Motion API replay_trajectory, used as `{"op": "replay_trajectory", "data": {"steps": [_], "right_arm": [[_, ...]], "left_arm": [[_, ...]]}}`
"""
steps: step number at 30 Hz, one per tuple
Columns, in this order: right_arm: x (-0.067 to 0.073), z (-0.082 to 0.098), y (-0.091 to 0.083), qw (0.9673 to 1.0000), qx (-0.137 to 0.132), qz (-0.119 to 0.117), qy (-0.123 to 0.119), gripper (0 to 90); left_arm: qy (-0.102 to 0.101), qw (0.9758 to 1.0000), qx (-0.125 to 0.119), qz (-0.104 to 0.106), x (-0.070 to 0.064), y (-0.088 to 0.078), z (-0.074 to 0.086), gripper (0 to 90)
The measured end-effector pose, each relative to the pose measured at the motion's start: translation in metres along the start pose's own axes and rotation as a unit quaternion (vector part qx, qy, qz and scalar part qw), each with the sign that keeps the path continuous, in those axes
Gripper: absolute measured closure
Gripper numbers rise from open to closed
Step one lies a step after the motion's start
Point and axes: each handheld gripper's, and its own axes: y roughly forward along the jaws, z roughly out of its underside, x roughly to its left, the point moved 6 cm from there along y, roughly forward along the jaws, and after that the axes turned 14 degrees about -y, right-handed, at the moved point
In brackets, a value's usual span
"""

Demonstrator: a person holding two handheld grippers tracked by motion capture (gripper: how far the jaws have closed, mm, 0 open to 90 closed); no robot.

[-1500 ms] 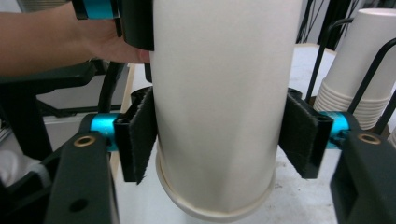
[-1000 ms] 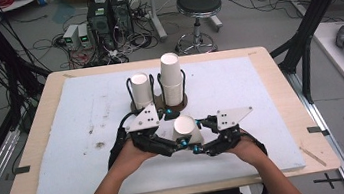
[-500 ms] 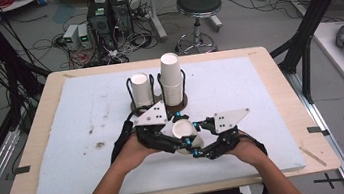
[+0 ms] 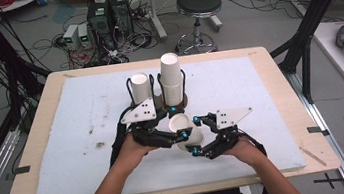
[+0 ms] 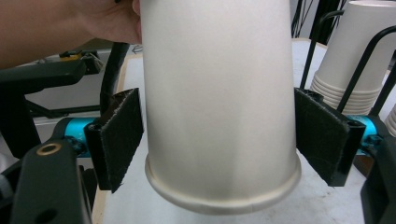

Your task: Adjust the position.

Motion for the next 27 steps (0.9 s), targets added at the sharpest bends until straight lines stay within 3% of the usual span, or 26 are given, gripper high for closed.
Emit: {"op": "replay_trajectory", "data": {"steps": [8, 10, 15, 19, 21, 22, 27], "right_arm": [[0.0004, -0.0008, -0.0017, 1.0000, -0.002, -0.002, -0.005, 21.6], [0.0010, -0.0009, -0.0030, 0.9999, -0.001, -0.010, -0.009, 28.2], [0.0004, -0.0013, -0.0055, 0.9997, 0.001, -0.012, -0.021, 34.6], [0.0010, 0.0005, -0.0057, 0.9992, 0.017, -0.011, -0.035, 37.8], [0.0016, 0.0021, -0.0049, 0.9987, 0.029, -0.011, -0.040, 37.9], [0.0018, 0.0030, -0.0046, 0.9983, 0.038, -0.012, -0.042, 37.9], [0.0037, 0.0044, -0.0029, 0.9977, 0.048, -0.021, -0.044, 37.6]], "left_arm": [[-0.001, 0.9999, -0.004, 0.014, -0.0032, 0.0032, 0.0016, 36.2], [-0.002, 0.9999, -0.004, 0.015, -0.0027, 0.0024, 0.0021, 36.3], [-0.002, 0.9999, -0.002, 0.015, -0.0027, 0.0014, 0.0028, 36.4], [0.013, 0.9996, 0.023, 0.004, -0.0025, 0.0011, 0.0067, 35.9], [0.046, 0.9978, 0.045, -0.015, -0.0033, 0.0006, 0.0083, 33.3], [0.054, 0.9970, 0.053, -0.020, -0.0035, 0.0000, 0.0083, 31.0], [0.053, 0.9955, 0.079, -0.008, -0.0038, -0.0033, 0.0079, 27.6]]}}
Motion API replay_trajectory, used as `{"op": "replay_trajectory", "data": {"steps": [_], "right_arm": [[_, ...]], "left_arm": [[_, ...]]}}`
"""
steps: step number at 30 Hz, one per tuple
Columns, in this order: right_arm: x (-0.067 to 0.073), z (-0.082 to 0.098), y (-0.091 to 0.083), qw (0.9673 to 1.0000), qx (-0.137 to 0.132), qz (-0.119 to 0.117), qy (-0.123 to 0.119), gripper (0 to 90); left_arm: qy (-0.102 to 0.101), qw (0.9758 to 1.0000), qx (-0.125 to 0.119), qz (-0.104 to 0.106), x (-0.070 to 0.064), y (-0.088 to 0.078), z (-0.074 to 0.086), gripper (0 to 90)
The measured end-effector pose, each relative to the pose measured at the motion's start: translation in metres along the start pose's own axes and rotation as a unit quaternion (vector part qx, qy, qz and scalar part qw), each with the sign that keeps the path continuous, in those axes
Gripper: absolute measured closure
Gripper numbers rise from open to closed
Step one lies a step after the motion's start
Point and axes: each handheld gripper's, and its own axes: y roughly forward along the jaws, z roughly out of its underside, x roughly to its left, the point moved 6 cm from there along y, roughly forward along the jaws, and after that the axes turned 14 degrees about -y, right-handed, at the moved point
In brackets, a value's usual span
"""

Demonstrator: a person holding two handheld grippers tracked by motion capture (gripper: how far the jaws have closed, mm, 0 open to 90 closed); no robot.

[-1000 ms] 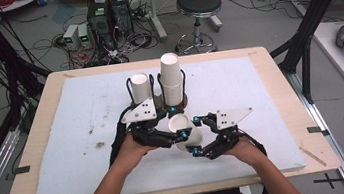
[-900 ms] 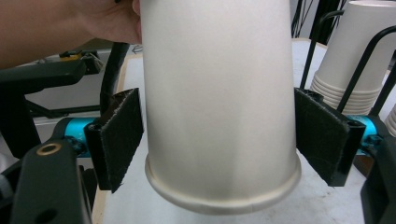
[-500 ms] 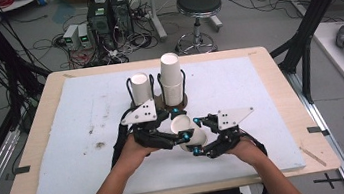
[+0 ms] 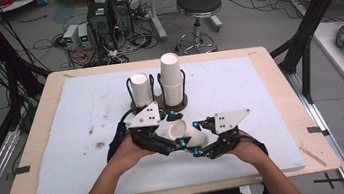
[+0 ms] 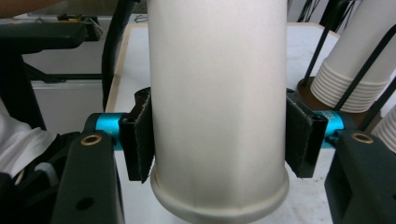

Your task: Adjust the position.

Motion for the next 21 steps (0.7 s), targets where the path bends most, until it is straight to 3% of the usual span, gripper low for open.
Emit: {"op": "replay_trajectory", "data": {"steps": [3, 6, 9, 17, 21], "right_arm": [[0.0018, 0.0005, 0.0010, 0.9999, 0.002, -0.011, 0.001, 37.5], [0.0028, -0.0007, 0.0013, 0.9998, -0.003, -0.019, -0.003, 37.5], [0.0038, -0.0013, 0.0008, 0.9997, -0.004, -0.025, -0.003, 37.5], [0.0049, -0.0014, 0.0011, 0.9995, -0.009, -0.029, 0.003, 33.9], [0.0025, -0.0033, -0.0004, 0.9995, -0.023, -0.013, 0.016, 21.5]], "left_arm": [[-0.003, 0.9999, 0.014, 0.007, -0.0002, 0.0023, 0.0027, 27.7], [0.008, 0.9992, 0.037, 0.014, -0.0019, 0.0057, 0.0068, 30.9], [0.007, 0.9989, 0.040, 0.025, -0.0018, 0.0064, 0.0077, 34.3], [-0.011, 0.9987, 0.017, 0.047, 0.0000, 0.0044, 0.0100, 36.0], [-0.021, 0.9984, -0.023, 0.046, 0.0019, -0.0002, 0.0101, 35.9]]}}
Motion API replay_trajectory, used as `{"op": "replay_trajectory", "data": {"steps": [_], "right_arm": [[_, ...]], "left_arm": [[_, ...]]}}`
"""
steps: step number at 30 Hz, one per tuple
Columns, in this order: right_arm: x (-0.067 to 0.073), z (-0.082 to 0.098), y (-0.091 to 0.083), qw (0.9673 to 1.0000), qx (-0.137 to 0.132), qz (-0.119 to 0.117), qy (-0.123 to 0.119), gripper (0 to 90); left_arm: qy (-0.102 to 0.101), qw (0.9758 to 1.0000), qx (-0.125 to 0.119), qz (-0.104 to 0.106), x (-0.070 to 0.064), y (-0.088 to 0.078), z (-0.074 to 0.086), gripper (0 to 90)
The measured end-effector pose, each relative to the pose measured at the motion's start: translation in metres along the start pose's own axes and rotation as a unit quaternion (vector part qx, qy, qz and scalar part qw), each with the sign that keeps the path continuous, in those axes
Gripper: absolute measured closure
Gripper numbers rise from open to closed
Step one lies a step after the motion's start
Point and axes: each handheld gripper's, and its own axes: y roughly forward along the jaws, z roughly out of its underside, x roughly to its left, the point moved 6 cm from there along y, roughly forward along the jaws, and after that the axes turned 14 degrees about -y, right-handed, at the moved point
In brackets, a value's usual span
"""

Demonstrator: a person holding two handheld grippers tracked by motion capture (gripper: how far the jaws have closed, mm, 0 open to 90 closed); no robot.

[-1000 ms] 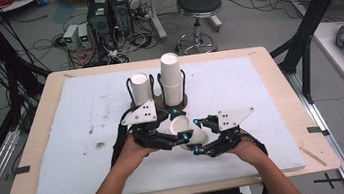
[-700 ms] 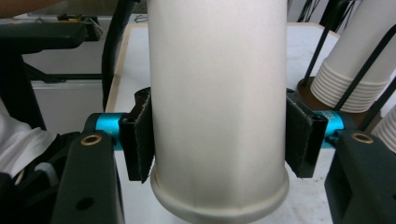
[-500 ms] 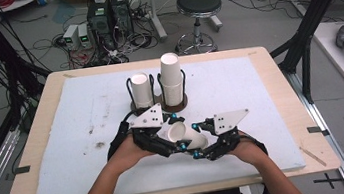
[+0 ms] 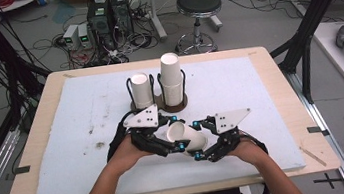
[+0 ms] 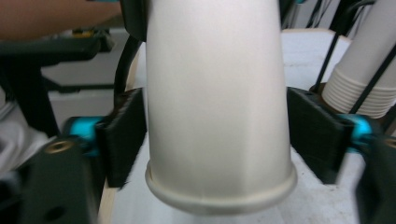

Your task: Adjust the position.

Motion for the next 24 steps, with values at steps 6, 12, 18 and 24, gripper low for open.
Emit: {"op": "replay_trajectory", "data": {"steps": [6, 12, 18, 24], "right_arm": [[-0.0027, -0.0025, -0.0028, 0.9997, -0.018, 0.011, 0.010, 20.8], [-0.0019, -0.0052, -0.0052, 0.9994, -0.033, 0.006, 0.008, 25.4], [-0.0022, -0.0044, -0.0082, 0.9996, -0.028, 0.001, -0.004, 33.7], [-0.0025, 0.0026, -0.0045, 0.9999, 0.008, 0.001, -0.010, 35.8]], "left_arm": [[-0.006, 0.9981, -0.061, 0.011, -0.0010, -0.0050, -0.0030, 36.0], [-0.002, 0.9965, -0.081, 0.023, -0.0069, -0.0014, -0.0050, 36.0], [-0.009, 0.9972, -0.070, 0.022, -0.0037, -0.0020, -0.0010, 36.3], [0.001, 0.9995, -0.021, -0.023, -0.0026, -0.0038, 0.0032, 26.3]]}}
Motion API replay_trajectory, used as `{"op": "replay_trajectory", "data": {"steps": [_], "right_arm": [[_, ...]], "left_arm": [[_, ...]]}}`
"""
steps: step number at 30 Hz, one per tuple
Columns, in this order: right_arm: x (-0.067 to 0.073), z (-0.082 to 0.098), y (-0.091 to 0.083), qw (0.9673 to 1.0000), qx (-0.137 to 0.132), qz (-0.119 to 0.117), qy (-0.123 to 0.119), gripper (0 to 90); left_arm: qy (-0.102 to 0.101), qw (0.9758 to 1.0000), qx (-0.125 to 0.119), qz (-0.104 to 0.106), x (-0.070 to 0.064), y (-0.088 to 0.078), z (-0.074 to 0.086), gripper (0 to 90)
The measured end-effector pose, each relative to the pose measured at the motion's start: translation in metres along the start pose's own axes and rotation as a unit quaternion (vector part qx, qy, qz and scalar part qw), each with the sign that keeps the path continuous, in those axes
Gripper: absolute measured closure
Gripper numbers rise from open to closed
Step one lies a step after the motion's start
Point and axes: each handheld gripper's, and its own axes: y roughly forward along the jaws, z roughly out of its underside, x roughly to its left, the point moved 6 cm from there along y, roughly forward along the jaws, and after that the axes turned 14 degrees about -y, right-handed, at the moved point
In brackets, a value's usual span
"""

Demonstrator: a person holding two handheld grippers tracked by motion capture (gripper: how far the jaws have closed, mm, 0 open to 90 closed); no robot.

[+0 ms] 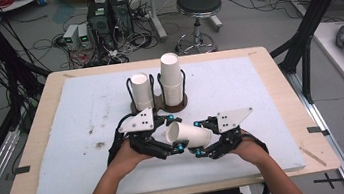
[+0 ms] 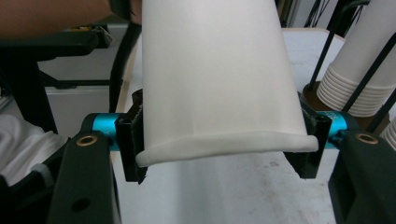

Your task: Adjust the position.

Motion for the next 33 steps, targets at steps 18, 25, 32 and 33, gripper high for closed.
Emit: {"op": "replay_trajectory", "data": {"steps": [18, 25, 32, 33], "right_arm": [[0.003, 0.003, 0.003, 0.9997, 0.013, -0.022, -0.006, 37.8], [0.003, -0.002, 0.001, 0.9997, -0.013, -0.019, 0.002, 26.2], [0.002, -0.008, -0.002, 0.9989, -0.043, -0.010, 0.013, 21.9], [0.001, -0.008, -0.003, 0.9987, -0.047, -0.009, 0.016, 21.9]], "left_arm": [[-0.009, 0.9991, 0.030, 0.030, 0.004, -0.002, 0.008, 36.4], [-0.022, 0.9982, -0.011, 0.055, 0.004, -0.006, 0.009, 36.3], [-0.033, 0.9955, -0.053, 0.072, 0.003, -0.008, 0.008, 36.3], [-0.035, 0.9952, -0.057, 0.072, 0.004, -0.008, 0.008, 36.3]]}}
